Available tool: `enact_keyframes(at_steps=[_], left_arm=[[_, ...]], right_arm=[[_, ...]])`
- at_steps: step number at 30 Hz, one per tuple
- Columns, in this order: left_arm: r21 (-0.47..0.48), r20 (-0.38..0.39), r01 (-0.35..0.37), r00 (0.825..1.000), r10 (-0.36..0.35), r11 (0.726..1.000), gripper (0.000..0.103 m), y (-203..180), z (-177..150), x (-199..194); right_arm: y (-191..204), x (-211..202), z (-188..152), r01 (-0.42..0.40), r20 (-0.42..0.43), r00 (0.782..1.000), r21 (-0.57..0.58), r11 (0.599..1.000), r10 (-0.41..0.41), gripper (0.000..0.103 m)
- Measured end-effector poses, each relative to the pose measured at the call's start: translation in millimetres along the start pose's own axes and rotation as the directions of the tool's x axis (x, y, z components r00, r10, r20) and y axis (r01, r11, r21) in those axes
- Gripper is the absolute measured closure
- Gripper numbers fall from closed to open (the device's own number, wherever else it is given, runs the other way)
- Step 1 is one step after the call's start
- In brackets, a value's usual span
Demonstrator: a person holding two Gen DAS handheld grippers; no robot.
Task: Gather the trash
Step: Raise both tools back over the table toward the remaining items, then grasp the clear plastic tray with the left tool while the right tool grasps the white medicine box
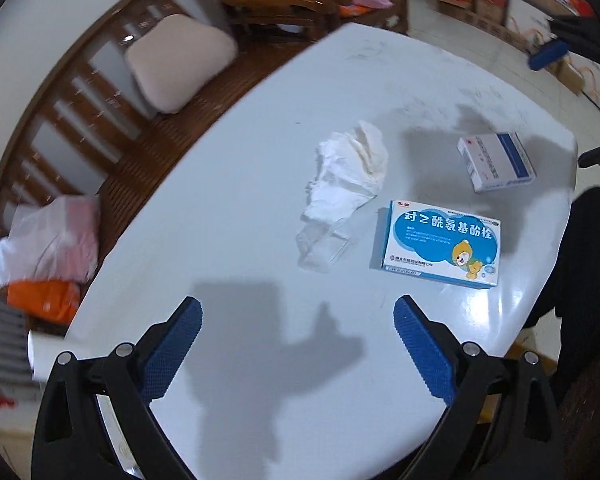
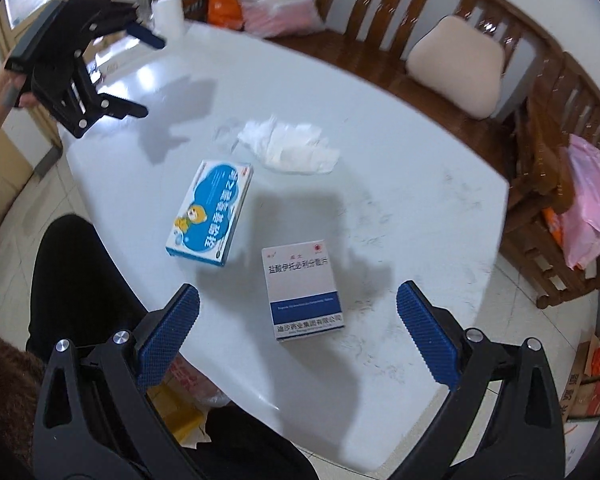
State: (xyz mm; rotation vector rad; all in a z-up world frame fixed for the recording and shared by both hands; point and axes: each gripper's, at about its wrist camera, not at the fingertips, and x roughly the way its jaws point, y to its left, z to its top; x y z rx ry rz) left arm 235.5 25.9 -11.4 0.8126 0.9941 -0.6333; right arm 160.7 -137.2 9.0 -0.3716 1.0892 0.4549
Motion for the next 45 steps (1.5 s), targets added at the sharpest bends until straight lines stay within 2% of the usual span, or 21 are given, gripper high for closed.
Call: enact_keyframes(at_steps=[4,6,14,30,32,35,45], left_arm=[[0.053,-0.022,0.040,0.999,-0.039,0.998,0.009,1,12,25],[0.063,-0.028,0.087,0.996,-0.085,0.994,0.009,3,17,33],[0.125,-0.036,0.174,0.985,-0.171,0.977,0.009,-2,29,63],[0.130,-0.052,0.250,0.968,-0.245,0.959,0.009,4,36,93],[0.130,-0.061,0.253,0.967,-0.247,0.959,0.011,9,38,101],[0.124,-0.070,0.256,0.966,-0.249,0.959,0.019,11,38,107],[0.138,-0.077,0.279,0.960,-0.271,0.950,0.022,8,43,121]], right_arm=[[-3,25,3,-0.038,-0.053,0.998,-0.016,0.999,0.037,0.006],[-5,36,3,-0.061,-0.077,0.995,-0.020,0.998,0.060,0.006],[-9,66,4,-0.109,-0.122,0.987,-0.025,0.994,0.105,0.006],[-11,97,7,-0.140,-0.146,0.980,-0.010,0.990,0.137,0.006],[-12,96,7,-0.144,-0.147,0.979,-0.003,0.990,0.142,0.006],[-14,100,10,-0.146,-0.150,0.978,0.000,0.989,0.144,0.006],[-19,116,12,-0.140,-0.160,0.978,-0.007,0.990,0.137,0.007]])
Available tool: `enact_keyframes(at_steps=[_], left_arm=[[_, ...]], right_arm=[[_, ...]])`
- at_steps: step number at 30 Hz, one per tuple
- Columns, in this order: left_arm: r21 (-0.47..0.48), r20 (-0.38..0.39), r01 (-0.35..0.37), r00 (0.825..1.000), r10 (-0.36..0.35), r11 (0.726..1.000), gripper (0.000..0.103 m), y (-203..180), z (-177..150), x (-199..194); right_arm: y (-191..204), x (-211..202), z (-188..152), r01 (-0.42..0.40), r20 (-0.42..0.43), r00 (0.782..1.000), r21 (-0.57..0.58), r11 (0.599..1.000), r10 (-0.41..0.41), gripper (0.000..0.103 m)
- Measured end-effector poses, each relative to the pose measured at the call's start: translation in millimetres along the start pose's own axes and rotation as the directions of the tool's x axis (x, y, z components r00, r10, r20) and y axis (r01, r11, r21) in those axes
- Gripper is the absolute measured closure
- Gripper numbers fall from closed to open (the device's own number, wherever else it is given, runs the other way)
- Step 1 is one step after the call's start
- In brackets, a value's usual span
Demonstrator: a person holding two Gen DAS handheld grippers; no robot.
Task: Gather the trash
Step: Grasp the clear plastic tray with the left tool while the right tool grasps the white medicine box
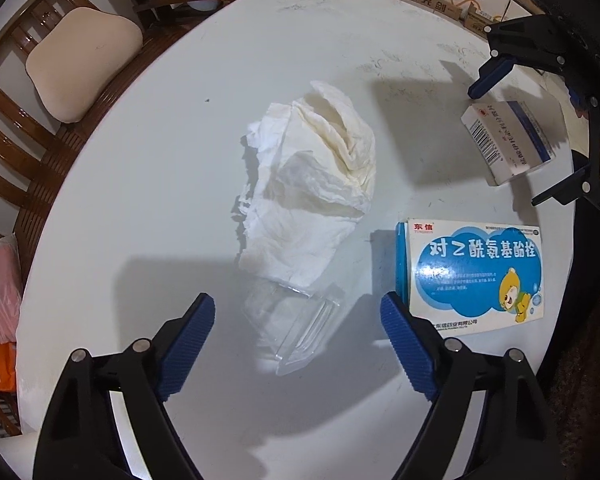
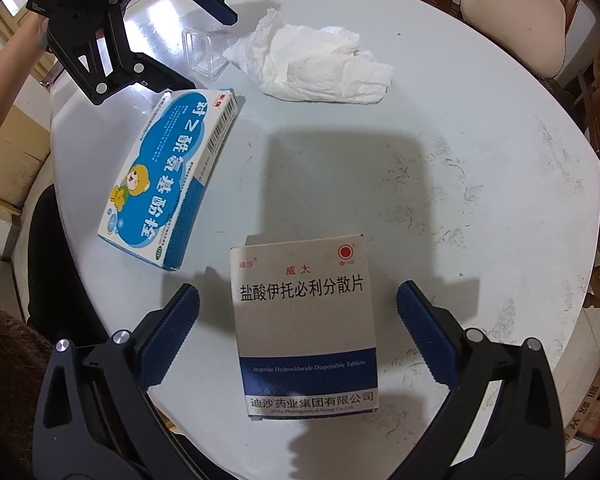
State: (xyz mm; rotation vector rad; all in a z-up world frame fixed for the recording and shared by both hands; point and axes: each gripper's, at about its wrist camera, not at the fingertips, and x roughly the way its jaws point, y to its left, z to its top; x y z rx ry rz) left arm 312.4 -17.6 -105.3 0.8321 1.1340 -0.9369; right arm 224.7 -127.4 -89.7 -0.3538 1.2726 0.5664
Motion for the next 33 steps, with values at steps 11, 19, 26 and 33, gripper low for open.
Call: enact_keyframes(at_steps=[11,19,26,33], left_arm=[[-0.022,0.013,0.028,1.000,-0.028,0.999,0.039,11,3,8],[-0.050,0.027,0.061,0.998,-0.060,0.997,0.052,7,-1,6],[-0.105,0.052,0.062,0.997,-0.057,0.992,0.052,5,-10,3],[-0.170,0.057,0.044,0.998,-0.034,0.985,0.052,6,-21,0]], right_arm=[[-2,6,-5,0.006,0.016,1.000,0.008,1.000,-0.006,0.007],[-1,3,-8,0.022,0.026,0.999,0.026,0.999,-0.023,0.008],[-1,-1,-9,0.084,0.036,0.996,0.052,0.995,-0.086,0.034],[-7,-5,-9,0.096,0.039,0.994,0.097,0.991,-0.101,0.042]])
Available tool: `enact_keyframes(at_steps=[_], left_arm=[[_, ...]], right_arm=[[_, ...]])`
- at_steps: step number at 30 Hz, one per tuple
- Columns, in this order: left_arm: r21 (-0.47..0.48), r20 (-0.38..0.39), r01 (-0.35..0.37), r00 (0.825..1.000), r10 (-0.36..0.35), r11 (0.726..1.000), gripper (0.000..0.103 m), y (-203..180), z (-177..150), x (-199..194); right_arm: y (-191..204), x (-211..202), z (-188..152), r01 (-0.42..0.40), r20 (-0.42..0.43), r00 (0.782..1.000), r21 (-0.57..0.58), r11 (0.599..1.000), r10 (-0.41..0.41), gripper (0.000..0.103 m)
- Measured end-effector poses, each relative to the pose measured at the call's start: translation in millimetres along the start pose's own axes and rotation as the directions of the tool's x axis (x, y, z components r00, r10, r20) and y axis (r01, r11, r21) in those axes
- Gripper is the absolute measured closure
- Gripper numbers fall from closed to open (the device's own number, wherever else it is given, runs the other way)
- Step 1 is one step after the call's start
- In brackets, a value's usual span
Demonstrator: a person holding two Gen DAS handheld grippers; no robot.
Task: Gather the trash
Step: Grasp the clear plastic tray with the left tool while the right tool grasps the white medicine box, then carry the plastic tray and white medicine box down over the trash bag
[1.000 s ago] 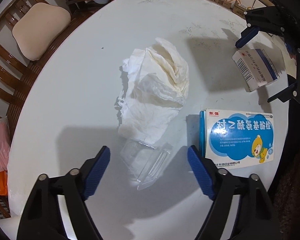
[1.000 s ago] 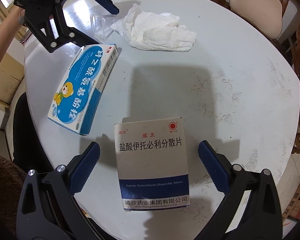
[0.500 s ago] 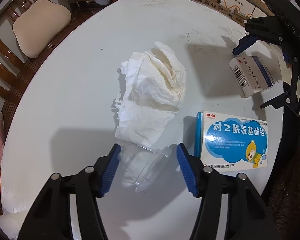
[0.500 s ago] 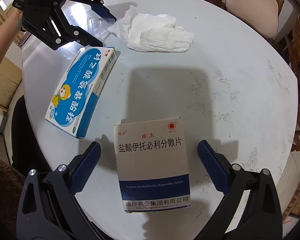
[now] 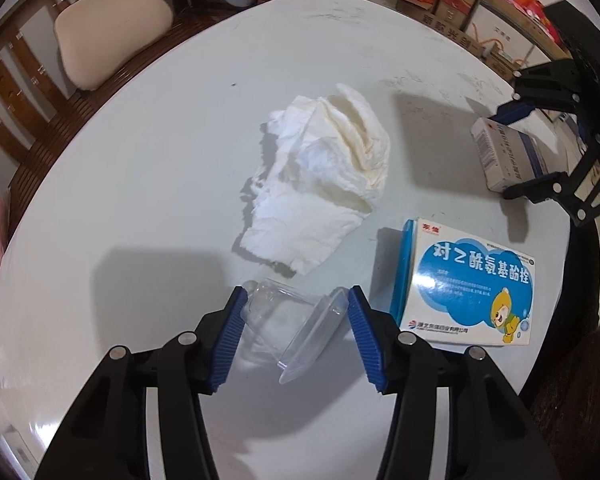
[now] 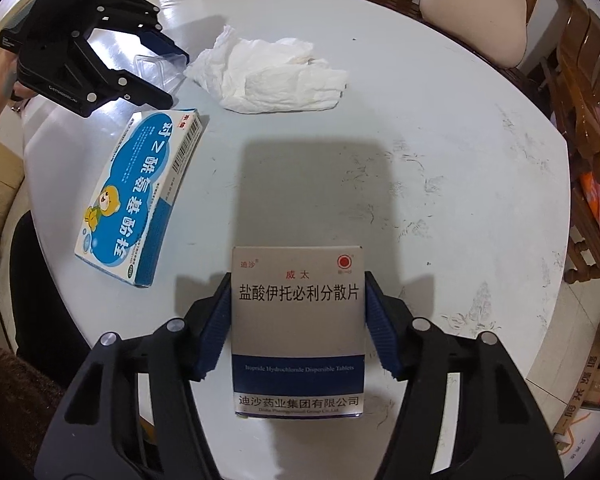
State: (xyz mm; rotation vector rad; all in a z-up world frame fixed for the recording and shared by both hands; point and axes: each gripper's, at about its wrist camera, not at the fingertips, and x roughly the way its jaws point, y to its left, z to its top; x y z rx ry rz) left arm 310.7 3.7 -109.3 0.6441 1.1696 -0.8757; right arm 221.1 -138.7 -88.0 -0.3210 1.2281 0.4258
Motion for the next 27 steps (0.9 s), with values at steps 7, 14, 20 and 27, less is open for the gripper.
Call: enact_keyframes(at_steps=[7,14,20,27], left_arm=[[-0.045,0.003,-0.038,0.999,0.038,0.998,0.052,2,-7,-8],[-0.082,0.047,-0.075,0.996,0.079,0.994,0.052,-4,-14,-36],[-0.064,0.090,-0.114,0.989,0.119,0.991,0.052,-35,-24,-74],[-0.039,0.123,-0.158,0.979,0.161,0.987,0.052,-84,-48,-113]], right_arm=[[1,-9,-1,0.032,0.027,0.999,0.022,0.999,-0.033,0.042],[3,-29,0,0.077,0.063,0.995,0.046,0.996,-0.079,0.042],[22,-54,-5,0.099,0.102,0.989,0.046,0.994,-0.104,0.042],[56,-95,-15,0.119,0.175,0.977,0.020,0.993,-0.121,0.042]])
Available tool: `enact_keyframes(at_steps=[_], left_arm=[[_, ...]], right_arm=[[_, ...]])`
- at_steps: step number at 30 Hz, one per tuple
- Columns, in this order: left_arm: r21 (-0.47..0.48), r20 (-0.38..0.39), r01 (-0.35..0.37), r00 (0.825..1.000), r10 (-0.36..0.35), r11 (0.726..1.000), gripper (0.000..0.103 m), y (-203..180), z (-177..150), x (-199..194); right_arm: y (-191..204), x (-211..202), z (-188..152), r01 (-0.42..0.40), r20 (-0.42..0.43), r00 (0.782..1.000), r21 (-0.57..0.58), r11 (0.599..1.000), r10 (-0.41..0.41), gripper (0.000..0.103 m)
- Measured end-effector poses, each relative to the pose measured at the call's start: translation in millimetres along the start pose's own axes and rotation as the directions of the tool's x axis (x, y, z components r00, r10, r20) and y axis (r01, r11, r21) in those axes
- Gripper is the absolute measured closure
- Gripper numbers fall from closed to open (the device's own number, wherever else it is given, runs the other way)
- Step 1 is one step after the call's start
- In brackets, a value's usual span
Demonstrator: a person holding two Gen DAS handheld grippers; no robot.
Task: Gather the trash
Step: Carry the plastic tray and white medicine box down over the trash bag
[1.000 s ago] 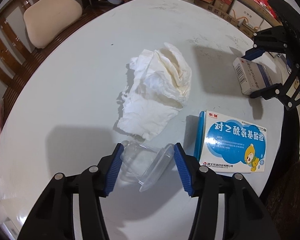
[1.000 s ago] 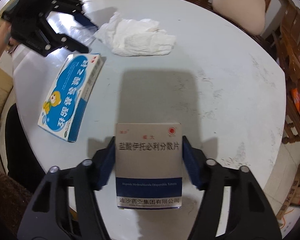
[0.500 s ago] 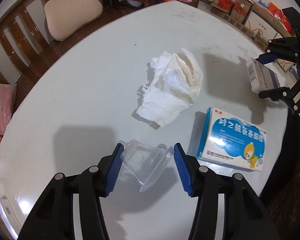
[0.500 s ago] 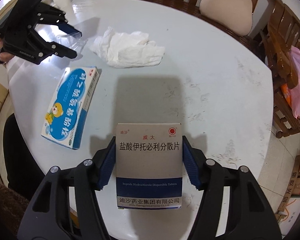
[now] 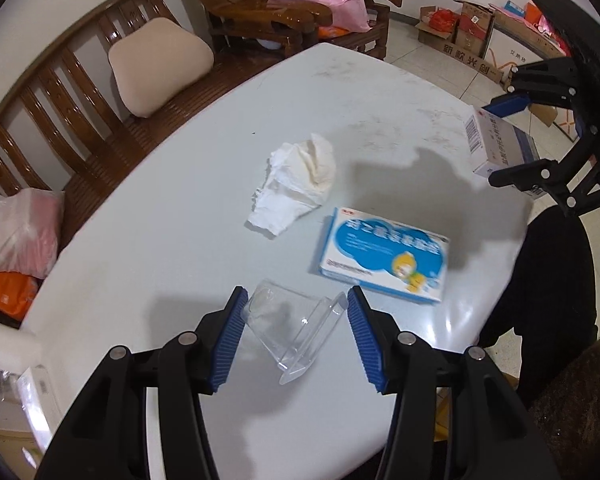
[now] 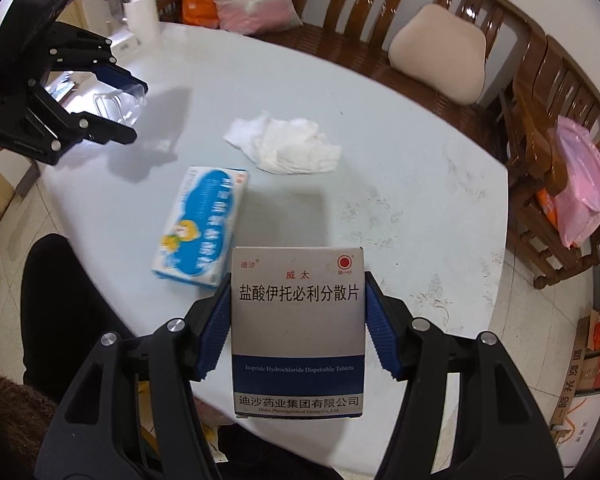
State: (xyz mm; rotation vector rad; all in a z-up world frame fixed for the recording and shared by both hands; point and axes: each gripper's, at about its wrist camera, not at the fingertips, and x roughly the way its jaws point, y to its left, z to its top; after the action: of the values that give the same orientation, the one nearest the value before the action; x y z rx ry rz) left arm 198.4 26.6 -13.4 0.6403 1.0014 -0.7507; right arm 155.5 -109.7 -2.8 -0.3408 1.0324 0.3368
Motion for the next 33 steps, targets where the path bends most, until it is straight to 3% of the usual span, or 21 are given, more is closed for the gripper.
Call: enact_keyframes(at_steps=[13,27,33], left_arm=[[0.038,0.010,-0.002,1.000,0.002,0.999,0.052,-73,-45,-32],[0.024,0.001,0.072,0.997,-0.072,0.997,0.052,-124,-89,-21],[0.029,-0.003,0.072,0.997,-0.072,0.997,0.052,-142,-100,-6]], right_arm=[[61,-48,-45,-0.013,0.039,0.999,-0.070,0.997,0.016,0.042],[109,-41,-88,-0.064,0.016,0.998,-0.108,0.992,0.066,0.042],[121,-28,-106,-0.077,-0.002,0.997,-0.113,0.991,0.077,0.042]])
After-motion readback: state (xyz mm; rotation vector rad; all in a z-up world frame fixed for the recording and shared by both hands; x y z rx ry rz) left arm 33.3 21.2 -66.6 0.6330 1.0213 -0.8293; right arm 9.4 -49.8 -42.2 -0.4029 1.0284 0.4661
